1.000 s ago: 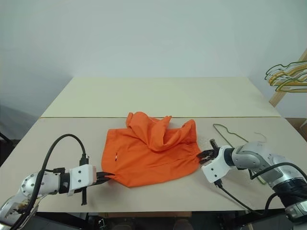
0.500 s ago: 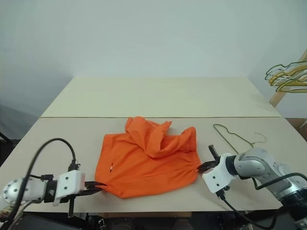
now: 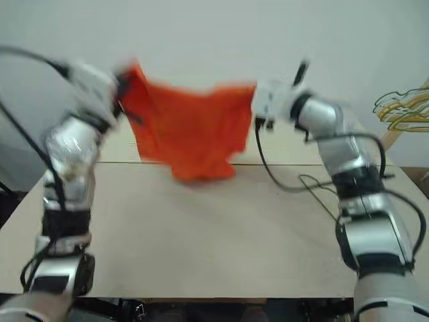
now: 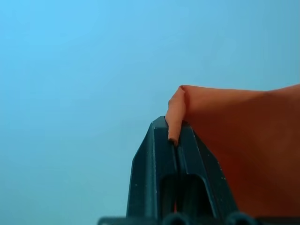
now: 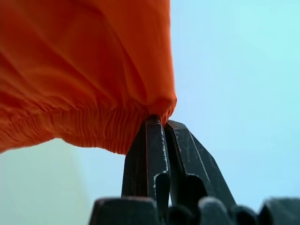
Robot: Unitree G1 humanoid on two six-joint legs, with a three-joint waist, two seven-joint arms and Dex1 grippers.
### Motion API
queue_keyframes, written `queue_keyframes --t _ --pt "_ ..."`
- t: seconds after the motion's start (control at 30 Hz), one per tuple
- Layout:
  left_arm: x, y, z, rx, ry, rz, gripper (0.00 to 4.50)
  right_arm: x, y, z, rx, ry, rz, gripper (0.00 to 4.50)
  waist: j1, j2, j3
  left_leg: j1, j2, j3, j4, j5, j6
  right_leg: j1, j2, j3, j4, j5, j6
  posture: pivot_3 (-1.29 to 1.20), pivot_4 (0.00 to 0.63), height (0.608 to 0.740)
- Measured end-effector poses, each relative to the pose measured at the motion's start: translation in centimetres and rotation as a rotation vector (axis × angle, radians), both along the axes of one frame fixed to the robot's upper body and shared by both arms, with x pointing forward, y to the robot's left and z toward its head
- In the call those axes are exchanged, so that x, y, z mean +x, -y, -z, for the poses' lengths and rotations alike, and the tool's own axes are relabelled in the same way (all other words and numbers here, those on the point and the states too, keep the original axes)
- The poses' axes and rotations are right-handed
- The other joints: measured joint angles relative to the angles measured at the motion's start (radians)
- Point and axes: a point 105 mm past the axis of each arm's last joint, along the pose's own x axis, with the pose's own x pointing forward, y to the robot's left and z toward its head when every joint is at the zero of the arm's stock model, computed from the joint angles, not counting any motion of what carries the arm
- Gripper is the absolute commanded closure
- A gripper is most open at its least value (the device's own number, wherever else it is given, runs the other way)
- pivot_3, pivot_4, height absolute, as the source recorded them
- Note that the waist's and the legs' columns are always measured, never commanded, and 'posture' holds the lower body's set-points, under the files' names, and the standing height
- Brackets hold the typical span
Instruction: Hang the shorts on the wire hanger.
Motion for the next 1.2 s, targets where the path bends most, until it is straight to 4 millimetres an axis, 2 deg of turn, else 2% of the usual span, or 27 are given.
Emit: queue_keyframes --t 0.07,0.1,0.17,0.27,0.3,0.33,0.4,0.43,0.47,0.57,0.63,0.67,0.77,0.83,1.03,1.2 --pt "-0.6 -0.4 0.2 0.03 -0.003 0.014 4.5 -0.7 0.3 -1.2 0.019 0.076 -0.007 4.48 -0.014 0.001 -0.001 0.0 0.0 -0.001 -0.003 -0.003 0.004 -0.004 0.0 -0.004 0.0 0.0 0.0 0.06 0.0 0.74" --pt "-0.9 -0.5 0.8 0.046 -0.025 0.035 4.5 -1.1 0.1 -1.0 0.021 0.081 -0.03 4.48 -0.021 0.001 -0.001 -0.003 0.0 -0.002 -0.003 -0.004 0.006 -0.004 0.0 -0.004 -0.002 0.0 0.0 0.06 0.0 0.74" --pt "-1.8 -1.4 2.6 0.085 -0.089 0.066 4.5 -1.9 0.2 1.0 -0.006 0.045 -0.07 4.48 -0.037 0.001 -0.001 -0.006 -0.001 -0.006 -0.001 -0.008 0.007 -0.008 0.0 -0.007 -0.001 0.0 0.0 0.06 0.0 0.74" --pt "-3.6 -2.1 5.4 0.124 -0.201 0.127 4.5 -3.2 -0.5 5.9 -0.092 -0.069 -0.153 4.48 -0.056 0.001 -0.001 -0.009 -0.003 -0.007 0.002 -0.01 0.009 -0.01 -0.009 -0.02 -0.007 0.0 0.0 0.05 0.0 0.74" --pt "-4.3 -2.3 6.5 0.141 -0.251 0.151 4.5 -3.7 -0.7 7.8 -0.126 -0.111 -0.175 4.48 -0.057 0.001 -0.001 -0.009 -0.004 -0.006 0.001 -0.01 0.009 -0.007 -0.01 -0.022 -0.015 0.0 0.0 0.06 0.0 0.74" --pt "-5.5 -2.3 8.6 0.189 -0.341 0.188 4.5 -4.7 -0.9 11.0 -0.196 -0.19 -0.207 4.48 -0.061 0.001 0.0 -0.008 -0.004 -0.005 0.002 -0.01 0.009 -0.005 -0.011 -0.022 -0.02 0.0 0.0 0.06 0.0 0.74" --pt "-6.6 -2.1 10.9 0.218 -0.45 0.247 4.5 -5.5 -1.1 13.9 -0.251 -0.277 -0.237 4.48 -0.062 0.001 0.003 -0.006 -0.004 -0.004 0.006 -0.009 0.008 0.0 -0.011 -0.022 -0.023 0.0 0.0 0.06 0.0 0.74" --pt "-7.8 -1.8 12.6 0.27 -0.538 0.294 4.5 -6.6 -1.3 15.7 -0.302 -0.328 -0.271 4.48 -0.064 0.004 0.004 -0.004 -0.003 -0.004 0.007 -0.008 0.008 0.005 -0.009 -0.021 -0.026 0.0 -0.001 0.06 0.0 0.74" --pt "-8.7 -1.7 14.2 0.305 -0.618 0.329 4.5 -7.4 -1.4 17.1 -0.341 -0.375 -0.294 4.48 -0.062 0.005 0.006 0.0 -0.003 -0.003 0.008 -0.007 0.009 0.009 -0.009 -0.021 -0.028 0.001 -0.001 0.06 0.0 0.74" --pt "-12.4 -1.2 19.7 0.396 -0.89 0.464 4.5 -10.0 -1.3 21.3 -0.439 -0.539 -0.362 4.48 -0.046 0.005 0.016 0.027 -0.001 0.004 0.004 -0.011 0.017 0.035 -0.007 -0.021 -0.03 0.002 -0.005 0.06 0.0 0.74" --pt "-13.8 -1.1 21.3 0.385 -0.97 0.512 4.5 -11.4 -1.3 23.1 -0.484 -0.611 -0.403 4.48 -0.027 0.005 0.021 0.046 0.002 0.005 0.0 -0.012 0.018 0.054 -0.005 -0.022 -0.031 -0.005 -0.012 0.06 0.0 0.74" --pt "-14.4 -1.0 21.9 0.379 -0.996 0.52 4.5 -12.2 -1.7 23.6 -0.503 -0.64 -0.433 4.48 -0.017 0.005 0.021 0.05 0.002 0.004 0.0 -0.012 0.018 0.056 -0.004 -0.022 -0.031 -0.009 -0.011 0.06 0.0 0.74" --pt "-16.0 -1.2 23.8 0.389 -1.089 0.542 4.5 -14.3 -2.5 24.1 -0.53 -0.705 -0.517 4.48 0.0 0.005 0.02 0.047 0.003 0.004 0.0 -0.012 0.018 0.053 -0.003 -0.021 -0.03 -0.004 -0.01 0.06 0.0 0.74" --pt "-17.4 -1.3 25.2 0.436 -1.178 0.575 4.5 -15.3 -1.9 24.6 -0.585 -0.784 -0.538 4.48 0.009 0.004 0.02 0.043 0.003 0.003 0.0 -0.013 0.018 0.05 -0.003 -0.022 -0.031 -0.005 -0.01 0.06 0.0 0.74" --pt "-21.2 -1.2 27.5 0.586 -1.396 0.729 4.5 -17.3 0.9 25.9 -0.721 -0.985 -0.541 4.48 0.022 0.003 0.021 0.041 0.004 0.004 0.0 -0.014 0.019 0.048 -0.003 -0.023 -0.032 -0.006 -0.013 0.05 0.0 0.74" --pt "-22.2 -0.7 28.4 0.617 -1.435 0.775 4.5 -18.3 1.4 26.5 -0.751 -1.048 -0.566 4.48 0.025 0.003 0.021 0.043 0.009 0.004 0.0 -0.014 0.019 0.051 0.003 -0.023 -0.032 -0.008 -0.016 0.05 0.0 0.74"
